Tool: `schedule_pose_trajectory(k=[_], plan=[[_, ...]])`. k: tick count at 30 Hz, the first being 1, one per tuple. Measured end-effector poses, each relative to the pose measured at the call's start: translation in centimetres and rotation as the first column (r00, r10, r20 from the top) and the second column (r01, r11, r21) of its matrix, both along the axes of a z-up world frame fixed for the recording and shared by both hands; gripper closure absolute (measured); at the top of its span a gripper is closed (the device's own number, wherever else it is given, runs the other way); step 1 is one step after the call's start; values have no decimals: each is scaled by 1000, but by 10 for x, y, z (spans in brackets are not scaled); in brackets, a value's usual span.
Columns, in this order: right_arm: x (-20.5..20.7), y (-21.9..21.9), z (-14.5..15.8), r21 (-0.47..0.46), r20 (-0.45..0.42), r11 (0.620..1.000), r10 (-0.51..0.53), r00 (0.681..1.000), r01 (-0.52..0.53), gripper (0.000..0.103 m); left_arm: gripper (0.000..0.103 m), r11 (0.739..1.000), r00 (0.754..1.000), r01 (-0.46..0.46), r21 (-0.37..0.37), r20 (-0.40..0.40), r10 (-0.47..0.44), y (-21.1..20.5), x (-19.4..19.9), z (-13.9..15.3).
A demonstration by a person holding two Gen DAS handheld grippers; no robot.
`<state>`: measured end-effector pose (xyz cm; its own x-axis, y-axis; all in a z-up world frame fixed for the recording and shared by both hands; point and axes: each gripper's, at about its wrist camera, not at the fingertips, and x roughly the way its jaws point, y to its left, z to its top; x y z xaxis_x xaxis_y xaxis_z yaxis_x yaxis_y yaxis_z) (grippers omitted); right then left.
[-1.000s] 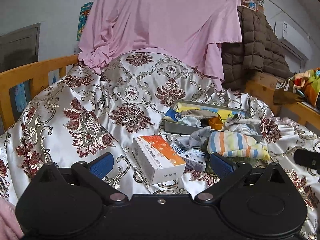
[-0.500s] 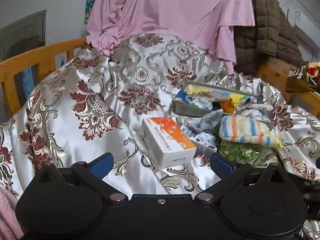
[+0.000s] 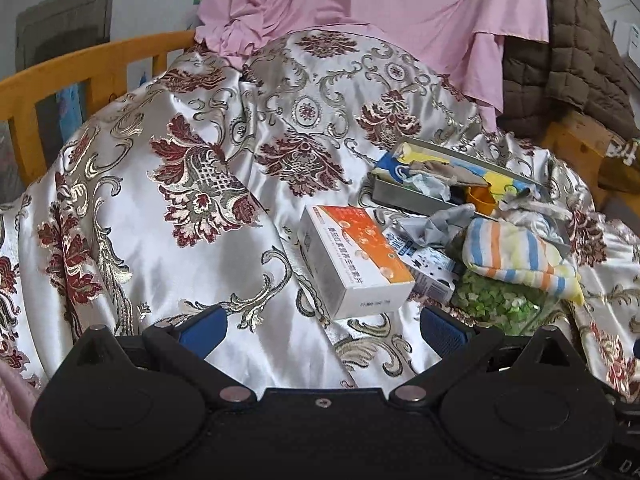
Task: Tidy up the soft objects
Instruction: 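Lower both open tools toward the grey mask and striped towel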
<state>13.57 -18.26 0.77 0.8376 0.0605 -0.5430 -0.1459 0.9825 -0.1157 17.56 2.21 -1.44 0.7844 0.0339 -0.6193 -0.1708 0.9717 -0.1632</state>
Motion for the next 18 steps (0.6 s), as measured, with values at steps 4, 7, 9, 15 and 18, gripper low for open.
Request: schedule_pose_trajectory(k=[4, 7, 9, 15, 18], plan=[[5, -2, 4, -2, 30, 1000, 5, 1000, -5, 0, 1, 1000, 1000, -23, -17, -13, 22, 6, 12, 0], [12, -4, 8, -34, 70, 999, 24, 997, -22, 0, 1, 1000, 1000, -20, -14, -18, 20, 8, 24, 1], [20, -6, 10, -55, 88, 998, 31, 996, -26, 0, 1, 1000, 1000, -3, 6, 3, 3, 7, 32, 4], [56, -16, 6, -70, 91, 997, 51, 995, -44, 0, 1, 994, 995, 88, 70, 37, -91, -7, 65, 15], [73, -23, -1, -68, 81, 995, 85, 993, -80, 0, 1, 989, 990, 126, 79, 53, -131, -12, 85, 15]])
